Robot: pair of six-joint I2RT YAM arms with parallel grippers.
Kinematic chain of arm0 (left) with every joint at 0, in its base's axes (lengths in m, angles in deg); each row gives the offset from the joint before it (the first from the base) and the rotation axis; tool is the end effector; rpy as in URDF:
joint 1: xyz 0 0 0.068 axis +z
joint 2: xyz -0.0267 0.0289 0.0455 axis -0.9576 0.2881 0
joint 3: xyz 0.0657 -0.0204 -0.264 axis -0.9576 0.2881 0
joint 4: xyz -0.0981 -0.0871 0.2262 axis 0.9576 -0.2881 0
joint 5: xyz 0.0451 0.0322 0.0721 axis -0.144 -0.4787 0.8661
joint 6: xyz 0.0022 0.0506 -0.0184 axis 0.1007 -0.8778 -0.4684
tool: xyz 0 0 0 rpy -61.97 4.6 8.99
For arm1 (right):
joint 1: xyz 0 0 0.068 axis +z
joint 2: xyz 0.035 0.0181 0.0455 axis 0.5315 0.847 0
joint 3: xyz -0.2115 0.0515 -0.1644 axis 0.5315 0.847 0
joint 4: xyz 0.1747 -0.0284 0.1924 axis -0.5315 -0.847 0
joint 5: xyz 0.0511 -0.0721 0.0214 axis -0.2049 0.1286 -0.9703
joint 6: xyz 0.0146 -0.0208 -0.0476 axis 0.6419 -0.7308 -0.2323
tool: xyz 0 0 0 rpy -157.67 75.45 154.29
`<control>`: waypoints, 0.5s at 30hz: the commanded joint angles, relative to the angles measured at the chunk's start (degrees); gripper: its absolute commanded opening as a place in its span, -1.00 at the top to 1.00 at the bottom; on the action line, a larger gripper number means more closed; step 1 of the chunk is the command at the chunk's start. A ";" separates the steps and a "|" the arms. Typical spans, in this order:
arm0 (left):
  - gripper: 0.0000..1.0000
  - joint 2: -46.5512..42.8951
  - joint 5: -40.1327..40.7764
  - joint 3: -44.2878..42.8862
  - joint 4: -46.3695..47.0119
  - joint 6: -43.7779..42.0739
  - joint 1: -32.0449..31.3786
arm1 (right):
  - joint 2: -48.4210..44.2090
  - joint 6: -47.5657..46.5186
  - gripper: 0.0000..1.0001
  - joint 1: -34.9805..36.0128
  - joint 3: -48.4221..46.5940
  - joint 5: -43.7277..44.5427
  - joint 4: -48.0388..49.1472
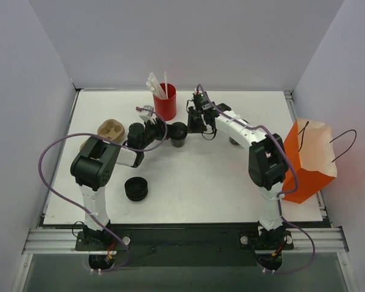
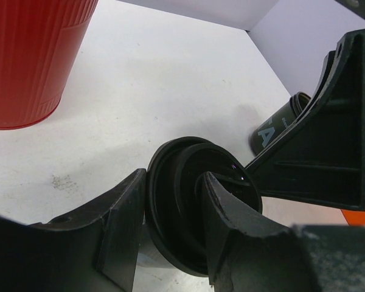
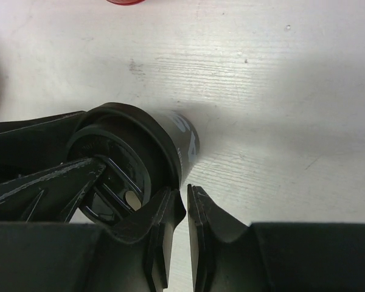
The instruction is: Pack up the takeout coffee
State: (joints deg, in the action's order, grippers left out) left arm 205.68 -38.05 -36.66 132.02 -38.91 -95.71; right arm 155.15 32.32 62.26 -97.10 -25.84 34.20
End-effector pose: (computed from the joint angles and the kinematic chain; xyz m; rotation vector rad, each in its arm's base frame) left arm 0.3608 -0.1606 0.1373 0.0558 1.7896 -0.9895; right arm 0.4069 0.2434 0.2459 -0.0868 2.3307 0.7479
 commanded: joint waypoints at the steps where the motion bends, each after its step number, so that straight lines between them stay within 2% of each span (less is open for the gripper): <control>1: 0.11 9.87 -7.35 5.62 -35.07 -6.00 -4.26 | 9.05 -7.62 0.66 3.95 -3.91 4.61 -15.01; 7: 0.11 11.02 -7.53 5.53 -33.58 -5.04 -4.35 | 14.41 -7.54 0.67 7.29 -3.83 4.44 -15.01; 9: 0.11 11.10 -7.71 5.88 -33.32 -4.95 -4.35 | 15.39 -6.58 0.67 7.82 -1.73 1.57 -12.74; 11: 0.11 11.11 -7.71 6.05 -33.05 -5.04 -4.35 | 13.65 -4.56 0.68 7.99 3.52 1.45 -7.14; 15: 0.12 11.46 -7.97 6.32 -32.70 -5.21 -4.35 | 12.15 -2.89 0.69 8.35 5.82 0.22 -6.58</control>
State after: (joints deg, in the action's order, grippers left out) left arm 206.14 -38.21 -36.98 132.20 -38.19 -95.71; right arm 157.86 27.30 65.32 -99.83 -18.81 31.22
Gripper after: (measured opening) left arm 0.486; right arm 0.156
